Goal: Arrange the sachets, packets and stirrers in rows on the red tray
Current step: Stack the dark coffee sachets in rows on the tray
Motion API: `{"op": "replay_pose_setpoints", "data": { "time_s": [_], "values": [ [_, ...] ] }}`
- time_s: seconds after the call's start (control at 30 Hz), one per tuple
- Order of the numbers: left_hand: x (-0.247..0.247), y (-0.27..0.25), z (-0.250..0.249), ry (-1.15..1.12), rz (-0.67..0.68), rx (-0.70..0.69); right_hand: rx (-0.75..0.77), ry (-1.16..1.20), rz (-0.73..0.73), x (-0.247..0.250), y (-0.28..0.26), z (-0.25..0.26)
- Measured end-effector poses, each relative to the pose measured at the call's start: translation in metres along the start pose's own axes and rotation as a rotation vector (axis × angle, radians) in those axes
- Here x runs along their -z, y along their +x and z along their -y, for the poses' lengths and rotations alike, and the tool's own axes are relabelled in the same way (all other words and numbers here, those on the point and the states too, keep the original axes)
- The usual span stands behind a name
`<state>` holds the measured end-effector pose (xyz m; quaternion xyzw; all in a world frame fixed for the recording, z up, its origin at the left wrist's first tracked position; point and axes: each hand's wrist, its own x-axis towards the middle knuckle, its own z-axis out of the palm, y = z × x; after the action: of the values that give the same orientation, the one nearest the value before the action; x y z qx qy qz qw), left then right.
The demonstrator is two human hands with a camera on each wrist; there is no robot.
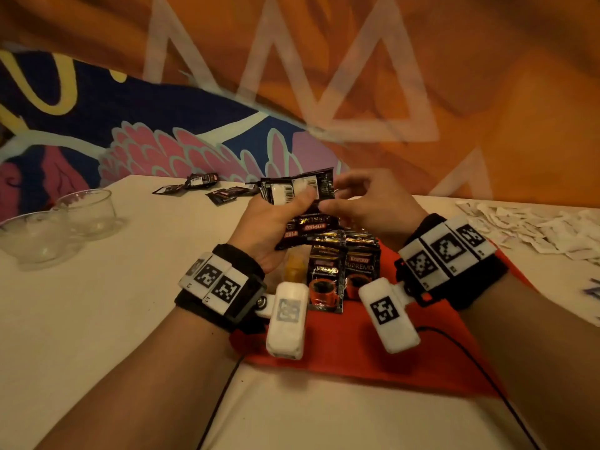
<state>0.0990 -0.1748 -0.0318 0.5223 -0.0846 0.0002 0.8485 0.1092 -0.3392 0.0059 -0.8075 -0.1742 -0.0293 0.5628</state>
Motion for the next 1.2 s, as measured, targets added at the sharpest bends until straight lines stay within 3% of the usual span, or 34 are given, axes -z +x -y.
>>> {"op": "replay_pose_setpoints", "data": {
  "time_s": [0.1,0.2,0.37,0.43,0.57,0.67,1.03,1.2],
  "values": [
    [0.002,0.002,-0.004,-0.02,-0.04,0.027,0.086,0.047,-0.088,0.006,-0.002,-0.002],
    [0.003,0.003,-0.007,-0.096,-0.026,0.138,0.206,-0.063,-0.224,0.011,-0.002,-0.004],
    [-0.002,-0.003,-0.007,-0.06,0.025,0.102,0.334,-0.164,-0.124,0.009,-0.008,-0.001],
    [-0.002,-0.002,-0.007,-0.005,-0.047,0.04,0.323,-0.169,-0.087,0.011,-0.009,-0.004],
    [-0.003,-0.001,-0.004,0.021,-0.119,-0.06,0.195,0.023,-0.156,0.01,-0.007,-0.011],
    [-0.007,-0.003,-0.002,0.03,-0.092,-0.094,0.053,0.064,-0.041,0.007,-0.005,-0.018],
    [-0.013,-0.008,-0.002,0.021,-0.118,-0.01,0.116,0.044,0.092,0.013,-0.004,-0.019],
    [-0.016,-0.005,0.001,0.257,-0.132,-0.234,0.012,0.349,0.079,0.01,-0.006,-0.013]
  ]
}}
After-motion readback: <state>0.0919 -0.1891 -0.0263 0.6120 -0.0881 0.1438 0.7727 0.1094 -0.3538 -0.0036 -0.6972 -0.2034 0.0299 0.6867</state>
